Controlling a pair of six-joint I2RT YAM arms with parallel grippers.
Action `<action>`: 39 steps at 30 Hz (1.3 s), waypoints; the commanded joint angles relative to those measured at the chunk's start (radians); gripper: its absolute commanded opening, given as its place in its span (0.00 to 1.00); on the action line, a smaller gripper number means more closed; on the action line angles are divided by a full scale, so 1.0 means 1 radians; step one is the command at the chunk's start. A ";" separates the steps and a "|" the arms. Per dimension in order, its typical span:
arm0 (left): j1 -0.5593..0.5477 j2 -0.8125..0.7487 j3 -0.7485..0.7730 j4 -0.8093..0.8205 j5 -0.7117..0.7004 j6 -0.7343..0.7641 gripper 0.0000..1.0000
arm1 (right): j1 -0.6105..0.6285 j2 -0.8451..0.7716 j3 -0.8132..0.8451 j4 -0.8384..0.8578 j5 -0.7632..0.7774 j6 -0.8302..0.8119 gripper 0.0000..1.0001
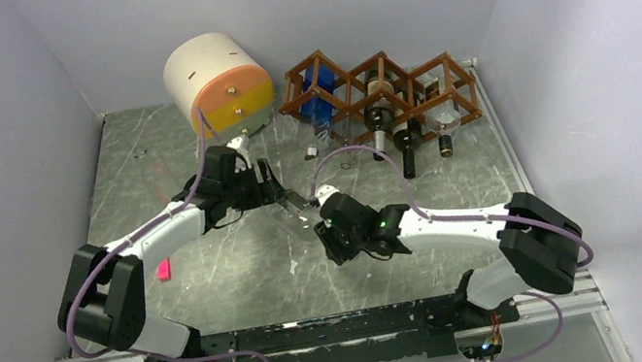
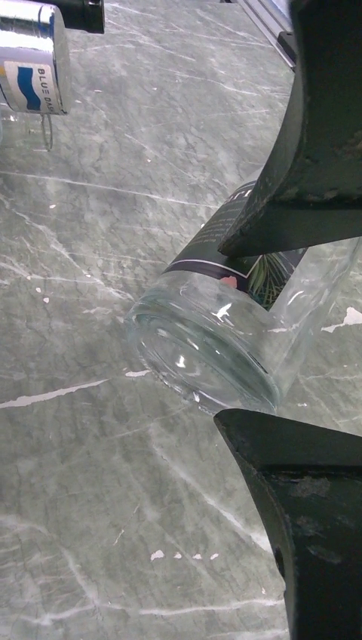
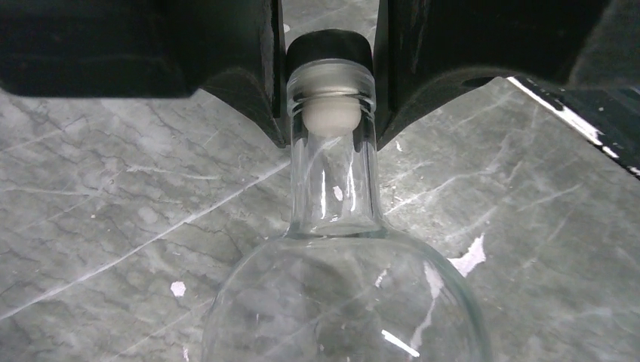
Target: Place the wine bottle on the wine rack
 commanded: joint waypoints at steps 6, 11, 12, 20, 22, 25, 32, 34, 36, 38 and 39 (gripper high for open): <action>0.000 0.026 0.024 -0.005 0.073 0.027 0.75 | 0.002 0.090 0.012 0.114 0.019 -0.008 0.34; 0.000 0.026 0.023 -0.010 0.064 0.028 0.75 | 0.001 0.122 0.019 0.133 0.035 0.002 0.50; -0.001 0.027 0.023 -0.010 0.064 0.030 0.75 | 0.001 0.131 0.020 0.140 0.037 0.001 0.51; -0.001 0.027 0.018 -0.016 0.058 0.032 0.74 | 0.000 0.210 0.048 0.192 0.065 -0.002 0.56; -0.001 0.026 0.016 -0.015 0.060 0.031 0.74 | 0.001 0.224 0.048 0.207 0.072 -0.002 0.56; 0.000 0.025 0.012 -0.011 0.063 0.027 0.74 | 0.002 0.243 0.044 0.228 0.083 0.000 0.56; -0.001 0.006 -0.008 0.013 0.066 0.009 0.72 | 0.002 0.269 0.023 0.249 0.106 0.003 0.46; -0.001 0.002 -0.009 0.014 0.069 0.006 0.71 | 0.001 0.268 0.017 0.252 0.111 0.001 0.23; 0.000 -0.004 -0.008 0.013 0.065 0.003 0.70 | 0.001 0.262 0.016 0.248 0.124 0.000 0.04; -0.001 -0.020 -0.002 0.004 0.056 0.002 0.70 | 0.002 0.246 0.017 0.241 0.137 -0.004 0.00; -0.001 -0.028 0.001 0.000 0.051 0.002 0.71 | 0.001 0.237 0.019 0.241 0.139 -0.008 0.00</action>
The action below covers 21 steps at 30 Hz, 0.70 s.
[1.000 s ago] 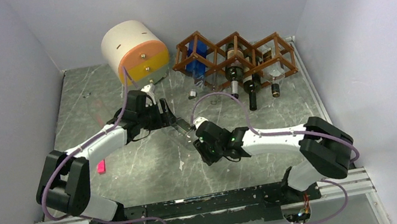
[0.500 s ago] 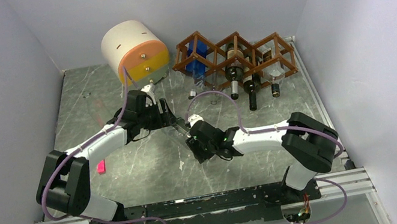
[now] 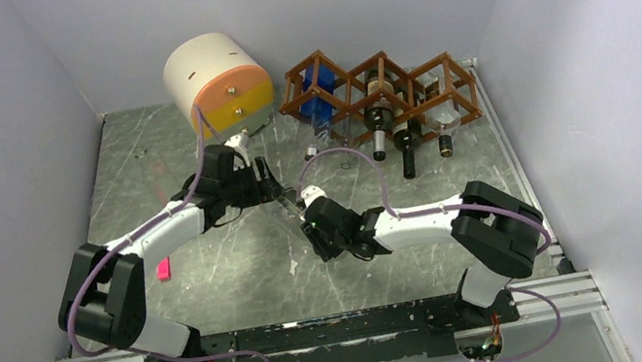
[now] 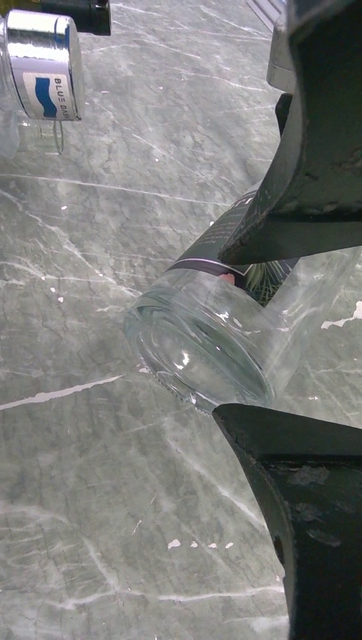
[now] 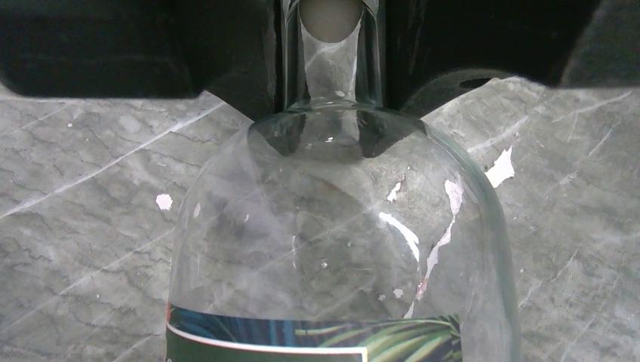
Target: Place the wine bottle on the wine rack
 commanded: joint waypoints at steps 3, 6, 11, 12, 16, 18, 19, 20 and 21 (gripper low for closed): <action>-0.012 -0.086 0.011 -0.055 0.007 -0.023 0.73 | -0.010 -0.040 -0.005 0.025 0.067 -0.001 0.00; -0.012 -0.152 0.021 -0.084 -0.048 -0.026 0.78 | -0.009 -0.105 -0.006 0.029 0.057 -0.015 0.00; -0.012 -0.278 0.045 -0.148 -0.165 -0.045 0.81 | -0.009 -0.223 -0.005 0.029 0.048 -0.035 0.00; -0.011 -0.303 0.056 -0.165 -0.170 -0.046 0.81 | -0.009 -0.249 -0.003 0.027 0.048 -0.040 0.00; -0.012 -0.409 0.071 -0.194 -0.200 -0.047 0.80 | -0.010 -0.343 0.020 0.012 0.044 -0.057 0.00; -0.012 -0.461 0.068 -0.200 -0.224 -0.046 0.80 | -0.010 -0.380 0.041 0.000 0.046 -0.062 0.00; -0.012 -0.488 0.068 -0.203 -0.238 -0.047 0.80 | -0.010 -0.398 0.056 -0.012 0.050 -0.064 0.00; -0.012 -0.513 0.068 -0.211 -0.251 -0.044 0.80 | -0.009 -0.413 0.081 -0.026 0.057 -0.068 0.00; -0.011 -0.536 0.068 -0.217 -0.263 -0.042 0.80 | -0.010 -0.429 0.100 -0.037 0.067 -0.075 0.00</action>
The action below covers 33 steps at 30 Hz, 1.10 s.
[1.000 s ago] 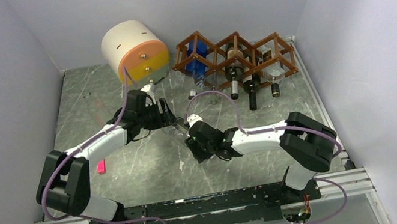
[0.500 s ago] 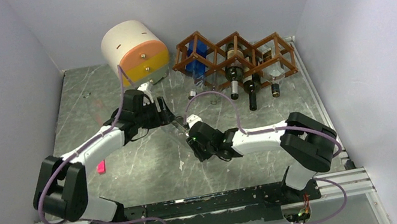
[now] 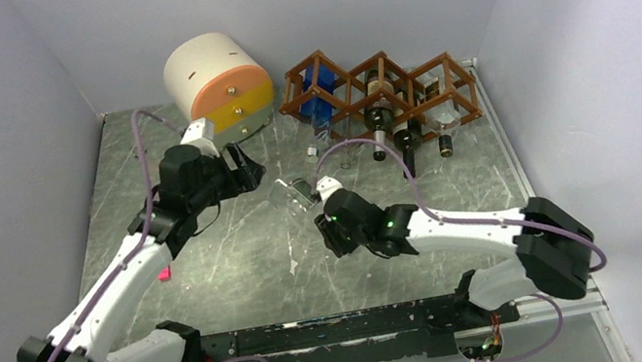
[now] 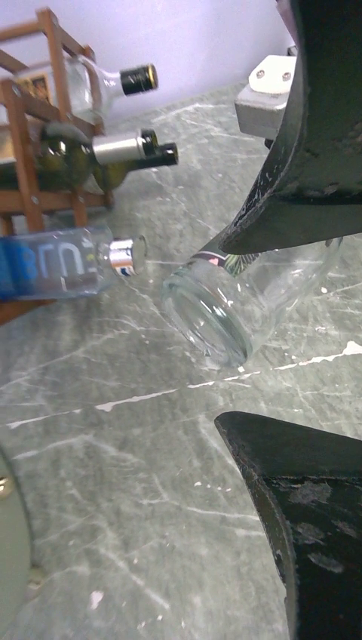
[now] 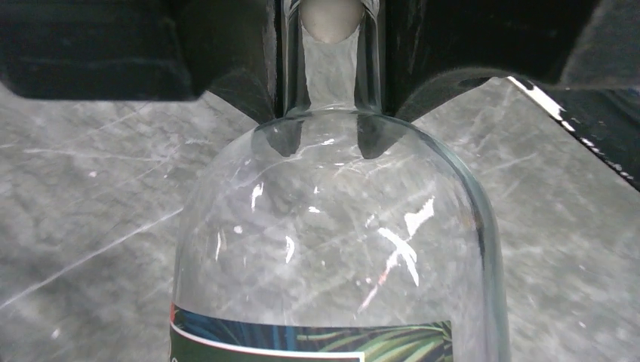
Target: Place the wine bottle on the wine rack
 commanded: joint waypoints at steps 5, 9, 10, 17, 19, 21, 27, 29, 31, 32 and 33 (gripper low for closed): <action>-0.005 -0.178 0.019 -0.067 -0.127 0.007 0.81 | -0.006 -0.150 0.258 0.086 0.143 -0.081 0.00; -0.005 -0.224 0.007 -0.075 -0.129 0.014 0.81 | -0.027 -0.111 0.440 0.000 0.245 -0.129 0.00; -0.005 -0.227 0.005 -0.080 -0.126 0.015 0.81 | -0.039 -0.098 0.484 -0.021 0.260 -0.141 0.00; -0.005 -0.265 0.017 -0.146 -0.132 0.056 0.81 | -0.248 -0.056 0.663 -0.091 0.220 -0.160 0.00; -0.004 -0.284 0.015 -0.164 -0.136 0.069 0.81 | -0.336 -0.045 0.694 -0.114 0.195 -0.143 0.00; -0.005 -0.306 0.008 -0.181 -0.145 0.079 0.81 | -0.423 -0.022 0.727 -0.147 0.177 -0.119 0.00; -0.005 -0.378 -0.055 -0.164 -0.124 0.071 0.82 | -0.626 0.040 0.767 -0.210 0.165 -0.040 0.00; -0.005 -0.390 -0.069 -0.142 -0.107 0.069 0.82 | -0.684 0.059 0.776 -0.226 0.139 -0.012 0.00; -0.005 -0.384 -0.068 -0.151 -0.096 0.068 0.82 | -0.736 0.087 0.787 -0.237 0.107 0.002 0.00; -0.004 -0.380 -0.069 -0.158 -0.095 0.068 0.82 | -0.755 0.097 0.787 -0.237 0.091 0.004 0.00; -0.005 -0.376 -0.074 -0.163 -0.096 0.068 0.82 | -0.776 0.109 0.790 -0.238 0.070 0.007 0.00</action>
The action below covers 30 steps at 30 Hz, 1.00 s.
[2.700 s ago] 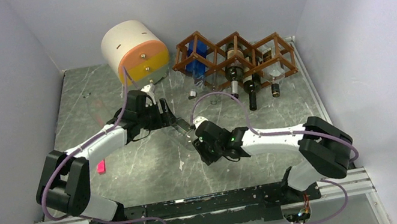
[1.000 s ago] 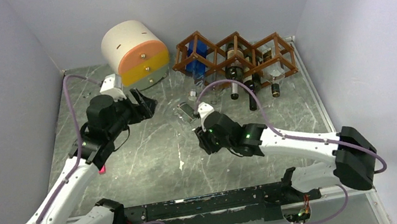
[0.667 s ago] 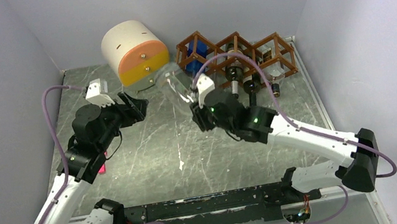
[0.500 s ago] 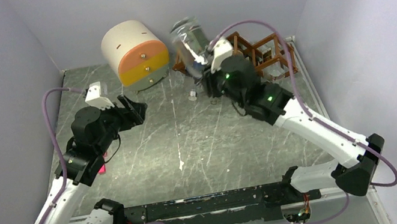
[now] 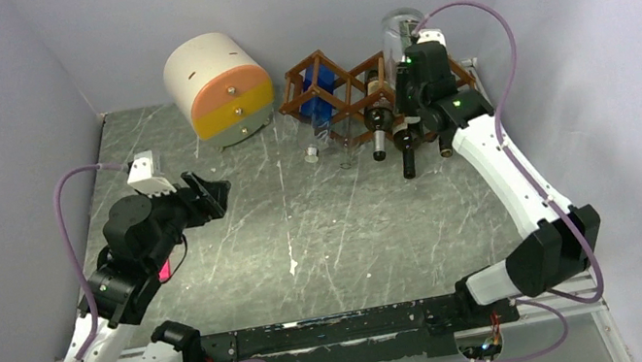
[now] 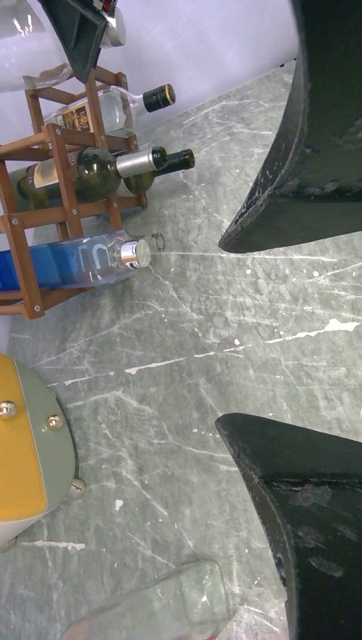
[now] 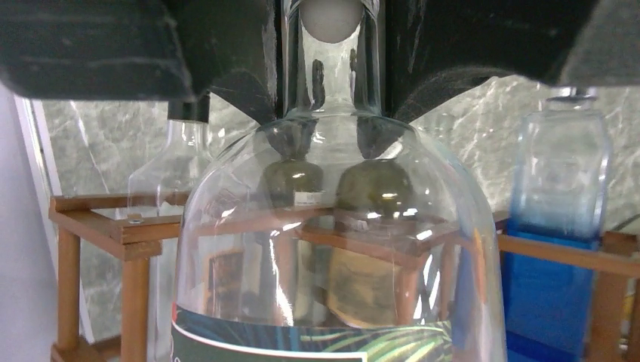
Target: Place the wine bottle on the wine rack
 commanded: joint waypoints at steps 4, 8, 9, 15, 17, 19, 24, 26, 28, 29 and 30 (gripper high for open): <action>-0.005 0.016 -0.033 0.010 0.051 0.007 0.82 | -0.116 0.033 0.094 0.155 -0.136 0.052 0.00; -0.005 0.015 -0.046 0.024 0.090 0.006 0.82 | -0.146 0.071 0.096 0.136 -0.172 0.054 0.00; -0.004 0.016 -0.049 0.024 0.092 0.006 0.82 | -0.152 0.078 0.100 0.125 -0.178 0.053 0.00; -0.005 0.026 -0.054 0.026 0.131 0.001 0.82 | -0.178 0.083 0.092 0.079 -0.201 0.051 0.00; -0.005 0.023 -0.056 0.027 0.134 0.001 0.82 | -0.181 0.090 0.098 0.057 -0.201 0.040 0.00; -0.005 0.020 -0.053 0.028 0.130 0.011 0.82 | -0.181 0.094 0.095 0.041 -0.193 0.027 0.00; -0.004 0.019 -0.045 0.017 0.107 0.016 0.82 | -0.182 0.110 0.085 0.031 -0.192 0.002 0.15; -0.005 0.021 -0.045 0.017 0.110 0.015 0.82 | -0.182 0.117 0.081 0.043 -0.194 0.003 0.15; -0.005 0.025 -0.042 0.013 0.116 0.017 0.82 | -0.182 0.124 0.083 0.051 -0.196 0.003 0.17; -0.005 0.027 -0.039 0.011 0.117 0.018 0.82 | -0.182 0.130 0.088 0.047 -0.196 0.005 0.19; -0.004 0.029 -0.038 0.008 0.115 0.018 0.82 | -0.182 0.137 0.092 0.042 -0.196 0.005 0.24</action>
